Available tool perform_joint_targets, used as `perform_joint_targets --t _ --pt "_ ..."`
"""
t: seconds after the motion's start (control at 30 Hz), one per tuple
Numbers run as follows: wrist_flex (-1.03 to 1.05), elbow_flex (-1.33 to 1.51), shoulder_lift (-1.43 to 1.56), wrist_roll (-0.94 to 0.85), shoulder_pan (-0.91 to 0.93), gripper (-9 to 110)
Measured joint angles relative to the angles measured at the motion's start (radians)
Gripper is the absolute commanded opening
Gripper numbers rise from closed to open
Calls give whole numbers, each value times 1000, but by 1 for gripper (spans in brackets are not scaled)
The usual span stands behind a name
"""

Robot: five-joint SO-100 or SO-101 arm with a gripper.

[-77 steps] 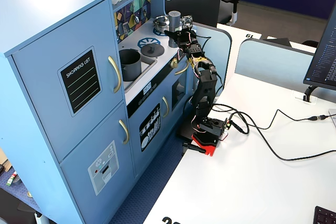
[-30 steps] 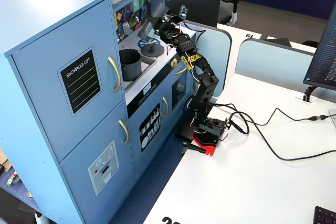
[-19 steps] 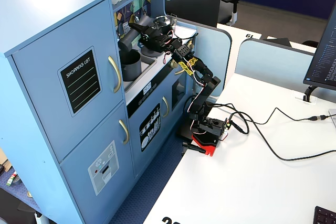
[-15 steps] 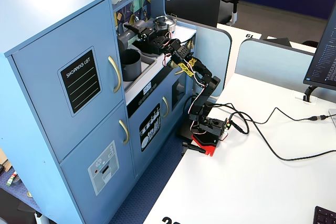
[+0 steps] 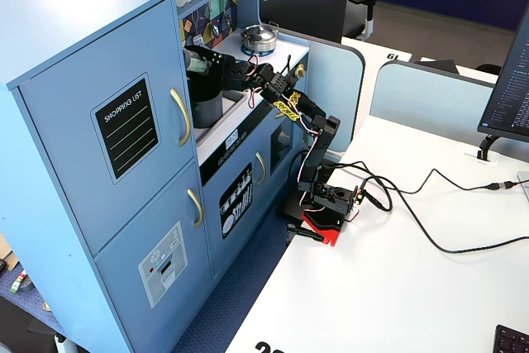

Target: Put salt in the gray recipient

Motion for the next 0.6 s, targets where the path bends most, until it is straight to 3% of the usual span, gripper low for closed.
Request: perform_joint_targets --t 0.23,0.6 --pt "8 -94 -83 198 -29 0" --pt "52 -15 -86 285 71 0"
